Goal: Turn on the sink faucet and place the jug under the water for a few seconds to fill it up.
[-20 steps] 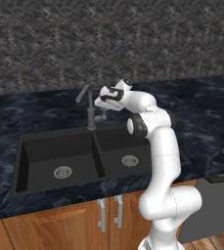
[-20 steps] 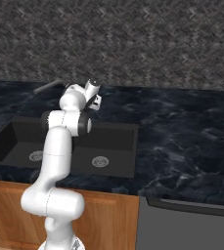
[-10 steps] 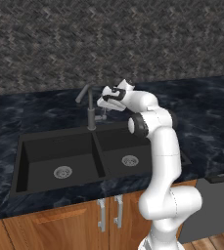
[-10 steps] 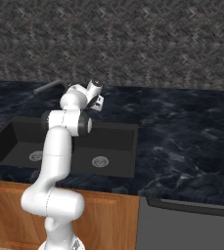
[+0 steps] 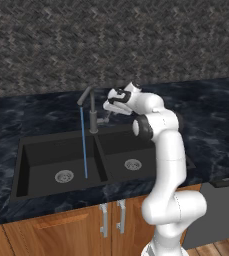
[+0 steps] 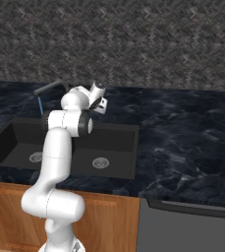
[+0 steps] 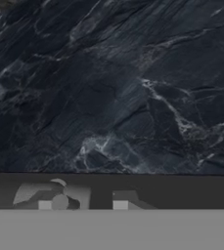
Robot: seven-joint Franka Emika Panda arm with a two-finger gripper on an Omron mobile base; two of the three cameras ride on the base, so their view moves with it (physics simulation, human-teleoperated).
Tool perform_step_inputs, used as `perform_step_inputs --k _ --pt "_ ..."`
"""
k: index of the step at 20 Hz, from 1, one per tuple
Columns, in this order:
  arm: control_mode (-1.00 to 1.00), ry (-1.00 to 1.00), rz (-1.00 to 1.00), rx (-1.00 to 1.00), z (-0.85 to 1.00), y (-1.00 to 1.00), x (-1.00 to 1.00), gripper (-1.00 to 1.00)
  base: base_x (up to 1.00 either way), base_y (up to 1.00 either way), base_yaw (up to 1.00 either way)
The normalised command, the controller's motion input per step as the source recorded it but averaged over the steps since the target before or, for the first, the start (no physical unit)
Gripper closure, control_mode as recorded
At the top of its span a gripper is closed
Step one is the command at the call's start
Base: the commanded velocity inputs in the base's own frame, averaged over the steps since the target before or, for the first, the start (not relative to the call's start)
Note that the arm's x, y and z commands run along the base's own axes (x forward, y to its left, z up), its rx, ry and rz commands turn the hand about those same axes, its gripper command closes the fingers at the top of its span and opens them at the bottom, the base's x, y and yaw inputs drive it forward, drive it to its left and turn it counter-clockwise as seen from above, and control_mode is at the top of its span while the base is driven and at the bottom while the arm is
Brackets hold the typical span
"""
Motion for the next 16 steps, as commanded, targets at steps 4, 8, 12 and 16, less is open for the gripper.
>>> perform_step_inputs --k 4,8,12,16 --pt "-1.0 0.0 -0.04 0.0 -0.06 -0.64 -0.14 1.0 0.0 0.0 0.0" --pt "-1.0 -0.02 -0.04 0.0 0.03 -0.42 -0.46 -1.0 0.0 0.0 0.0" --pt "-1.0 -0.14 -0.05 0.0 0.24 -0.18 -0.74 -1.0 0.0 0.0 0.0" --pt "-1.0 -0.16 -0.07 0.0 0.39 -0.07 -0.86 -1.0 0.0 0.0 0.0"
